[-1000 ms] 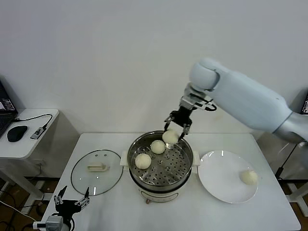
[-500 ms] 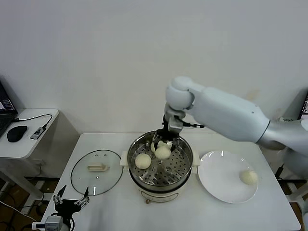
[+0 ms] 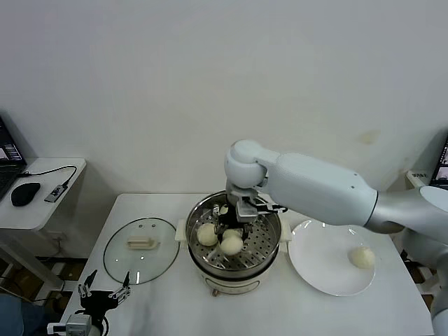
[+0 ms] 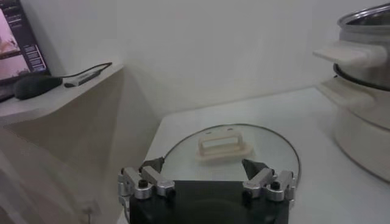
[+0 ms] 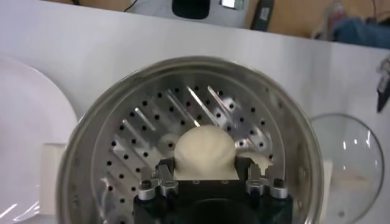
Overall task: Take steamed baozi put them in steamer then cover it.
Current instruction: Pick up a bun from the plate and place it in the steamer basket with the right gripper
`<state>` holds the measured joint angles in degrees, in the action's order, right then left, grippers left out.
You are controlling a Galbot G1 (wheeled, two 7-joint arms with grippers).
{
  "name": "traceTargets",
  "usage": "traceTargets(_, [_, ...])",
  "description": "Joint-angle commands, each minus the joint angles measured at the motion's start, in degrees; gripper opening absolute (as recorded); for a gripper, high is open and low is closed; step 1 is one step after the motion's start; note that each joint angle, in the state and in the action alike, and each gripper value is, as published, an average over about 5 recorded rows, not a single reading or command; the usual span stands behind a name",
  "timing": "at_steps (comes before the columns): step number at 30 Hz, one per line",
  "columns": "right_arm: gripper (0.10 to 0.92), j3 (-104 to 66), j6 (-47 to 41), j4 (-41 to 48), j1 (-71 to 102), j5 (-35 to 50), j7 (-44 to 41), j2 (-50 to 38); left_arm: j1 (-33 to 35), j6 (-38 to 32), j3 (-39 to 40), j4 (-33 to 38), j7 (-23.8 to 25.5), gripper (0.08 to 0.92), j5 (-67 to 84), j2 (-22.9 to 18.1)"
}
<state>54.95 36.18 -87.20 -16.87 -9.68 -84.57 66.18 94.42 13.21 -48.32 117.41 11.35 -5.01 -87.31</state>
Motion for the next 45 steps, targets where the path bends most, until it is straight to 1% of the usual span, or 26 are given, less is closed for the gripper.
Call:
traceTargets(1, [0.611, 0.73, -0.07, -2.07, 1.19, -1.16, 0.23, 0.37, -0.14, 0.03, 0.09, -0.16, 0.06, 0.823, 0.0, 0.02])
traceTargets(28, [0.616, 0.44, -1.47, -0.45, 2.44, -2.35, 0.54, 0.67, -0.46, -0.01, 0.4, -0.99, 0.05, 0.823, -0.11, 0.08])
traceTargets(31, [0.667, -0.08, -2.08, -0.68, 1.83, -1.95, 1.22, 0.42, -0.44, -0.01, 0.45, -0.93, 0.07, 0.823, -0.12, 0.02])
traceTargets(34, [0.753, -1.16, -3.26, -1.15, 0.94, -0.7, 1.5, -0.26, -0.46, 0.01, 0.53, -0.9, 0.08, 0.823, -0.14, -0.02])
traceTargets(37, [0.808, -2.53, -5.08, -1.86, -0.16, 0.52, 1.43, -1.34, -0.48, 0.03, 0.64, -0.85, 0.13, 0.823, -0.17, -0.02])
traceTargets(42, [0.822, -4.61, -9.09, -2.95, -3.08, 5.5, 1.24, -4.28, -0.51, 0.05, 0.72, -0.63, 0.18, 0.823, -0.09, -0.13])
traceTargets(45, [0.823, -7.88, -13.5, -2.18, -4.77, 9.33, 0.27, -7.85, -0.16, 0.13, 0.71, 0.12, 0.31, 0.823, 0.01, -0.15])
